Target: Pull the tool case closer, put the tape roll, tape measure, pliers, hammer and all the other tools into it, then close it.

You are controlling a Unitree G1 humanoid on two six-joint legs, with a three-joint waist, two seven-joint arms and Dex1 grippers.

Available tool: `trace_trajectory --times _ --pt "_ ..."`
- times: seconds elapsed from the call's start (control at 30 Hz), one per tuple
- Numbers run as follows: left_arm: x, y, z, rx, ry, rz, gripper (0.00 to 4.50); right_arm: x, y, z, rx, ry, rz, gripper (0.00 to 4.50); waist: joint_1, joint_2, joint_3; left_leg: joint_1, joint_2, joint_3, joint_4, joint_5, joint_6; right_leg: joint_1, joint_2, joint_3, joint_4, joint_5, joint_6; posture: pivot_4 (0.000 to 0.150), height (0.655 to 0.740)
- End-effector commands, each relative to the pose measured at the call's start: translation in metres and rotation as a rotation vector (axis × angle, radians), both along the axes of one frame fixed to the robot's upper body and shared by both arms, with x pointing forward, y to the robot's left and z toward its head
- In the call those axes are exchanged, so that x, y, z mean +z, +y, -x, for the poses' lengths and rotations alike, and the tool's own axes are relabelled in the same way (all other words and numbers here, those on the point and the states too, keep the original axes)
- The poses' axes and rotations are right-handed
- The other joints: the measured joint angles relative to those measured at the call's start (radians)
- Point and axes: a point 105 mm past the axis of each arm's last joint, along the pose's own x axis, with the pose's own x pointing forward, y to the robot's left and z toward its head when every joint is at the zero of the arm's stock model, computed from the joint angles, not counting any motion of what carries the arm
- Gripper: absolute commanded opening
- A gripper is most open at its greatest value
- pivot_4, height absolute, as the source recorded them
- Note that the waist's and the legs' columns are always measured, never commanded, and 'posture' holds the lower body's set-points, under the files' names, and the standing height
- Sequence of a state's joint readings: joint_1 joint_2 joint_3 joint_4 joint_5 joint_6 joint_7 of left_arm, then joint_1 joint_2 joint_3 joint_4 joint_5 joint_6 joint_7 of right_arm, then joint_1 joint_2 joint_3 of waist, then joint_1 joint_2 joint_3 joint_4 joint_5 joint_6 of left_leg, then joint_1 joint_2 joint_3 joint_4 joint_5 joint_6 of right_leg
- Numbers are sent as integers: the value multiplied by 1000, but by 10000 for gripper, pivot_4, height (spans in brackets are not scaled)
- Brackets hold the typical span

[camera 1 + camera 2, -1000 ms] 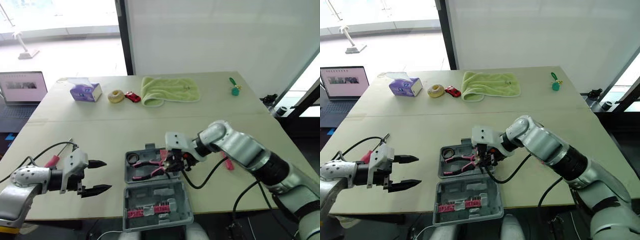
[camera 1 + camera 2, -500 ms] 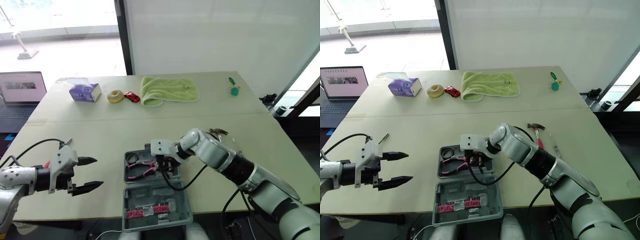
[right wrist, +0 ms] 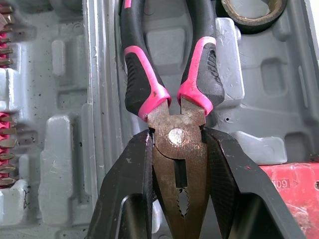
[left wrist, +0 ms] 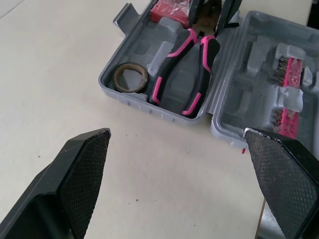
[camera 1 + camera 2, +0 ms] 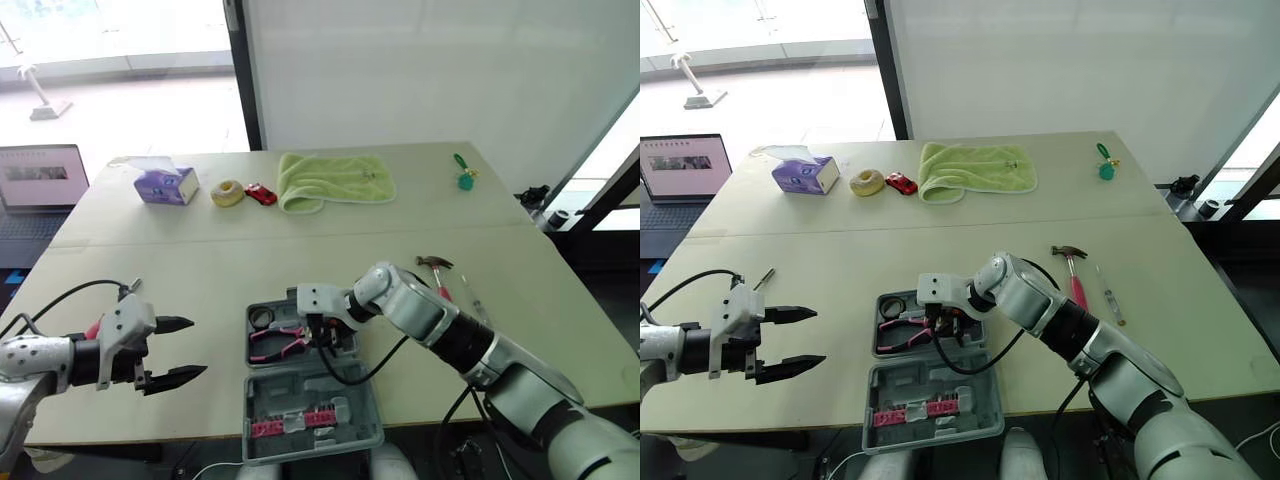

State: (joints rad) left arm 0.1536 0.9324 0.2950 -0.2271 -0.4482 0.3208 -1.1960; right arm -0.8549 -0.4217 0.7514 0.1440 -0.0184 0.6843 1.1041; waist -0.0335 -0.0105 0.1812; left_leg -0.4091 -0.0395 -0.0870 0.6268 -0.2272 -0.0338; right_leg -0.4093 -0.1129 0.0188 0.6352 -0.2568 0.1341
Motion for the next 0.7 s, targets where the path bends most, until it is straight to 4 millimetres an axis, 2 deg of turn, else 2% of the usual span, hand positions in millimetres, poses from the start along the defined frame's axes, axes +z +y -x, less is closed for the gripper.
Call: trace_trajectory --times 0.03,0.07,0.2,0.3,0.37,0.43,0.53,0.63,0.7 --pt "7 3 1 -13 -27 -23 45000 5 -1 -2 1 -16 -26 20356 -5 0 0 0 0 0 0 0 0 0 0 0 0 0 0 1500 7367" --pt "7 3 0 -10 -28 -24 45000 10 2 -1 5 -16 -58 24049 -5 0 0 0 0 0 0 0 0 0 0 0 0 0 0 1500 7367" --pt "6 1 1 -13 -20 -7 45000 32 9 -1 10 -26 -209 44358 -8 0 0 0 0 -1 0 0 0 0 0 0 1 0 0 1500 7367" --pt "6 -3 3 -31 -5 18 45000 45 7 -2 25 -72 -295 44358 -8 0 0 0 0 -1 0 0 0 0 0 0 1 0 0 1500 7367" --pt "6 -6 2 -43 -8 18 45000 59 11 3 46 -110 -449 44358 -6 0 0 0 0 -1 0 0 0 0 0 0 1 0 0 1500 7367" --pt "6 -9 0 -50 -13 25 45000 57 9 2 28 -163 -475 44358 -6 0 0 0 0 -1 0 0 0 0 0 0 0 0 0 1500 7367" --pt "5 -15 0 -65 -12 34 45000 45 11 2 -18 -118 -479 44358 -8 0 0 0 0 -1 0 0 0 0 0 0 1 0 0 1500 7367" --pt "5 -20 -1 -77 -12 47 45000 29 10 5 -74 -6 -477 36122 -10 0 0 0 0 -1 0 0 0 0 0 0 1 0 0 1500 7367" --pt "5 -23 -1 -91 -11 55 45000 16 10 2 -91 -43 -453 26589 -9 0 0 0 0 -1 0 0 0 0 0 0 1 0 0 1500 7367"
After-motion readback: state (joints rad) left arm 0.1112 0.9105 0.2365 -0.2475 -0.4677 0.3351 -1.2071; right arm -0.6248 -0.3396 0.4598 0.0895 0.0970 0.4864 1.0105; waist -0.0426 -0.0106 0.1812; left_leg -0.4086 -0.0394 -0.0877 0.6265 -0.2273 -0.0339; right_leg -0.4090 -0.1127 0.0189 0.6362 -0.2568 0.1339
